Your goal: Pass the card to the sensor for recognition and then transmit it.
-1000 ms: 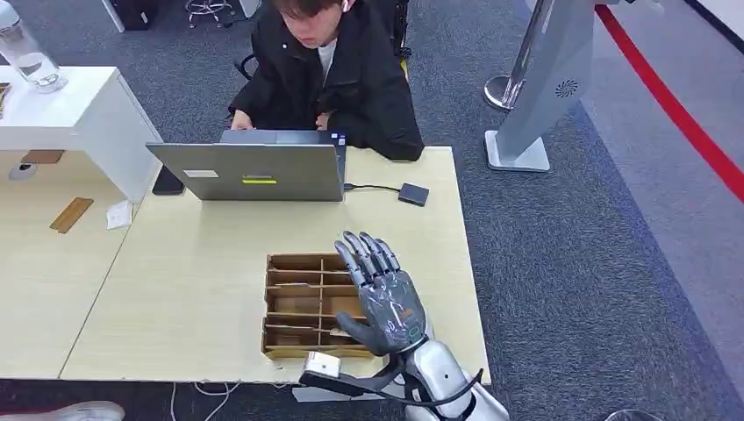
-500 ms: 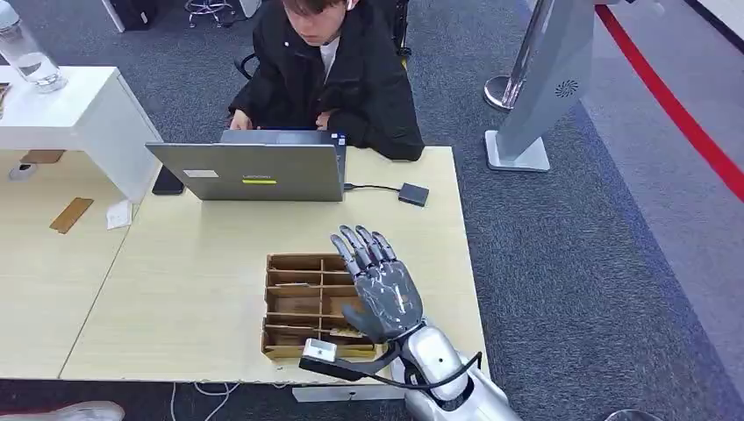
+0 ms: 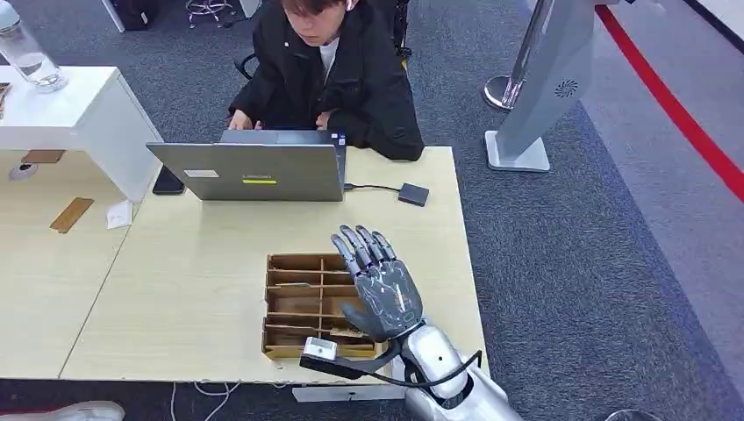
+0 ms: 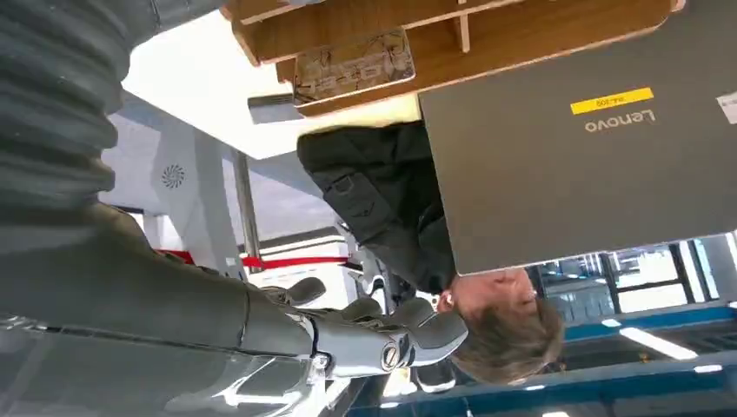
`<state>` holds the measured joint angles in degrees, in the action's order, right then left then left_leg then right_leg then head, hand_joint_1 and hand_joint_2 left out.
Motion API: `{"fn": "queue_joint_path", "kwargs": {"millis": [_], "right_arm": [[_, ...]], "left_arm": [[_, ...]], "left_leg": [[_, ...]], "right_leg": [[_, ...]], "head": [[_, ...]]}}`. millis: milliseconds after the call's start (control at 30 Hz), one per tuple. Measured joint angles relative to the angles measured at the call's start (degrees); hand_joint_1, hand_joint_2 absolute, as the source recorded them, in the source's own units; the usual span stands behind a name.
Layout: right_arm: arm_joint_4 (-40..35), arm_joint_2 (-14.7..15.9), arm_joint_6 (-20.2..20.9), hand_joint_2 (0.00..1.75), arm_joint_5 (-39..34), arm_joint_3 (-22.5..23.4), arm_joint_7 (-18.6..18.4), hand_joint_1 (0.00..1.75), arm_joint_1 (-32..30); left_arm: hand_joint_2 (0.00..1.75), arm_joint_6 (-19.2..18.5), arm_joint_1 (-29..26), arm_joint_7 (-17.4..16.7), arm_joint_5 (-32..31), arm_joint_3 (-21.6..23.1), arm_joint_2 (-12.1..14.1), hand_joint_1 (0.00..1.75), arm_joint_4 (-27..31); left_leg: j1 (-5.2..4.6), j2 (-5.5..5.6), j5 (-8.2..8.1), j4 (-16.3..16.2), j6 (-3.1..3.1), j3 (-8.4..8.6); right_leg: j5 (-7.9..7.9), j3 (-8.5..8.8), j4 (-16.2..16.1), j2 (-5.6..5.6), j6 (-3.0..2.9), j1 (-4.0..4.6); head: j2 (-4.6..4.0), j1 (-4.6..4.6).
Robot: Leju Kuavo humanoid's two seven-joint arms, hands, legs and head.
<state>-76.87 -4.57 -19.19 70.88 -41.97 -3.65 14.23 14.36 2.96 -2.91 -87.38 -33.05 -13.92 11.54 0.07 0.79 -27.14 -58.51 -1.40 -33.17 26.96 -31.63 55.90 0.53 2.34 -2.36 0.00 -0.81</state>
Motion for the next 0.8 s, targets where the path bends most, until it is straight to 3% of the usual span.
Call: {"fn": "queue_joint_path", "kwargs": {"millis": [400,800], "right_arm": [[3.4,-0.2,2.7,1.75,1.6,-0.4,-2.2,0.0,3.0],[6.0,-1.1,4.7,1.75,0.9,-0.5,-3.0,0.1,4.8]], "left_arm": [[0.0,-0.3,0.2,-0.1,-0.5,0.0,0.0,0.0,0.0],[0.0,-0.5,0.3,-0.4,-0.7,0.0,0.0,0.0,0.0]], "left_leg": [[0.0,0.01,0.0,0.0,0.0,0.0],[0.0,0.01,0.0,0.0,0.0,0.0]], "right_leg": [[0.0,0.0,0.0,0.0,0.0,0.0],[0.0,0.0,0.0,0.0,0.0,0.0]], "head": [[0.0,-0.02],[0.0,0.0]]}}
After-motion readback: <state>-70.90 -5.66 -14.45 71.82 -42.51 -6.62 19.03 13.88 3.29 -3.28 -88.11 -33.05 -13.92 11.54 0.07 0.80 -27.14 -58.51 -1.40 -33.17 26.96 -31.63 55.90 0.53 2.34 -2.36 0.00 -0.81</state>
